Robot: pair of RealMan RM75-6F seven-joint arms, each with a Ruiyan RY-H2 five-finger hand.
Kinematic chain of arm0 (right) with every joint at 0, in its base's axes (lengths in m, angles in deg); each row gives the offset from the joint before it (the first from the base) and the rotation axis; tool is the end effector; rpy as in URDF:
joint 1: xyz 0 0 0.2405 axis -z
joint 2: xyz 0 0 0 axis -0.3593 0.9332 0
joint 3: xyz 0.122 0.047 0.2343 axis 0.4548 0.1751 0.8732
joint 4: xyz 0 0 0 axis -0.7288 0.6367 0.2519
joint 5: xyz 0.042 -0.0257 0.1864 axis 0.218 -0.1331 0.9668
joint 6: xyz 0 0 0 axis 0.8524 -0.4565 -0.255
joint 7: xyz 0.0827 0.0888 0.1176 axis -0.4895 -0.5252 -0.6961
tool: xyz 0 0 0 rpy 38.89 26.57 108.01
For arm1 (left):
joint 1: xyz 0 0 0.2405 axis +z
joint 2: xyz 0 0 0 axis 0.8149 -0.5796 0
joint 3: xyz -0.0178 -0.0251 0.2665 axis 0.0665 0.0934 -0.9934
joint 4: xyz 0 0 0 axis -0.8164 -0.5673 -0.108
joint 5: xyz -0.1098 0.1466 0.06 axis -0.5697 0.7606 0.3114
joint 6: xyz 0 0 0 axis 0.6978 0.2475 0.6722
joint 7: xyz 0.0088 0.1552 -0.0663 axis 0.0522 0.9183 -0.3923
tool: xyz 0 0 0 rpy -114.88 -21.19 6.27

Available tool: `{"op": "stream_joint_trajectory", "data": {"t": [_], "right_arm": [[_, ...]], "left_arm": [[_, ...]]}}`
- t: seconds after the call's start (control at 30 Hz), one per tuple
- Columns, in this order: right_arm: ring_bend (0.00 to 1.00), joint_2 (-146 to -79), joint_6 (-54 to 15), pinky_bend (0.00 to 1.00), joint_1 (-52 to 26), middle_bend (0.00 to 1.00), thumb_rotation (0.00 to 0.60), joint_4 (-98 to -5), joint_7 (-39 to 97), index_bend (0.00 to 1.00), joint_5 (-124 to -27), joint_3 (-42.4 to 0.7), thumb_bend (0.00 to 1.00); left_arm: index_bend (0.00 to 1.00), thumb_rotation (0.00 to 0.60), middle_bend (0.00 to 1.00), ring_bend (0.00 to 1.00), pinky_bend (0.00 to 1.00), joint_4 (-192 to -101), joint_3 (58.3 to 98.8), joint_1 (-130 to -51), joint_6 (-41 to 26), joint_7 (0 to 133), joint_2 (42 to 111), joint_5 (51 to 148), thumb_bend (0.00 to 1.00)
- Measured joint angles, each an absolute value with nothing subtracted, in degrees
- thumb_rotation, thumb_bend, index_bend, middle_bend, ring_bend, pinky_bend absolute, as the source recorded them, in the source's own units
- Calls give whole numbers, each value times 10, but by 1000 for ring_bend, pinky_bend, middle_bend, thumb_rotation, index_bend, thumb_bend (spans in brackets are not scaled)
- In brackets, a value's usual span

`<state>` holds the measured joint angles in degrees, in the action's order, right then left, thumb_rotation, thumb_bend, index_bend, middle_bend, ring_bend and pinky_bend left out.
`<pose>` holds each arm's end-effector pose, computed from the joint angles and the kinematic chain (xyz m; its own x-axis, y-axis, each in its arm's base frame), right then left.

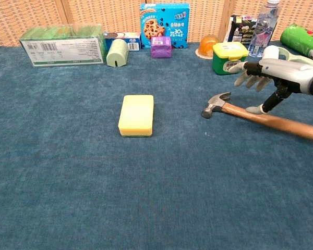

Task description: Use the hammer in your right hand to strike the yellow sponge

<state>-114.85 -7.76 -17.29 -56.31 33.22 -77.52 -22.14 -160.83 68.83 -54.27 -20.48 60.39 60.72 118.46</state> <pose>-0.2097 -0.3747 0.0121 0.2705 -0.3400 0.9007 -0.9549 -0.2135 0.2062 -0.3759 0.1543 0.1458 0.2959 0.2243 0.9285 0.9182 0.2012 -0.3412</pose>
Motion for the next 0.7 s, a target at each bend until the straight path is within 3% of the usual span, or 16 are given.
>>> {"op": "stream_joint_trajectory", "data": {"t": [0.07,0.13,0.2,0.3,0.4,0.47,0.53,0.7], "right_arm": [[200,-1147,-78,216,-170,190,600,-563,324,50,-778,-221,295],[250,-1146,-86,250,-165,258,600,-563,314,127,-784,-220,291],[410,-1145,-103,362,-157,417,600,-565,307,337,-787,-217,289],[621,-1147,-159,543,-138,628,600,-564,298,571,-804,-212,303],[768,-1152,-234,676,-113,749,600,-555,290,648,-830,-211,326],[814,-1151,-285,718,-90,775,600,-548,288,673,-854,-215,332],[859,-1143,-324,731,-62,806,600,-544,291,691,-881,-225,338],[913,-1107,-359,731,-14,847,600,-547,307,715,-909,-254,364]], "left_arm": [[106,600,72,0,0,-1609,688,-542,-206,604,607,1184,139],[105,600,72,0,0,-1610,689,-541,-209,605,606,1184,139],[106,600,72,0,0,-1610,691,-539,-217,605,606,1185,139],[106,600,73,0,0,-1606,696,-536,-234,604,610,1188,139],[135,600,97,0,0,-1596,702,-534,-248,602,620,1192,139],[197,600,124,1,0,-1588,705,-534,-257,601,627,1197,139],[261,600,165,29,10,-1580,707,-534,-265,601,633,1203,144],[329,600,235,105,182,-1554,717,-533,-291,597,653,1213,161]]}}
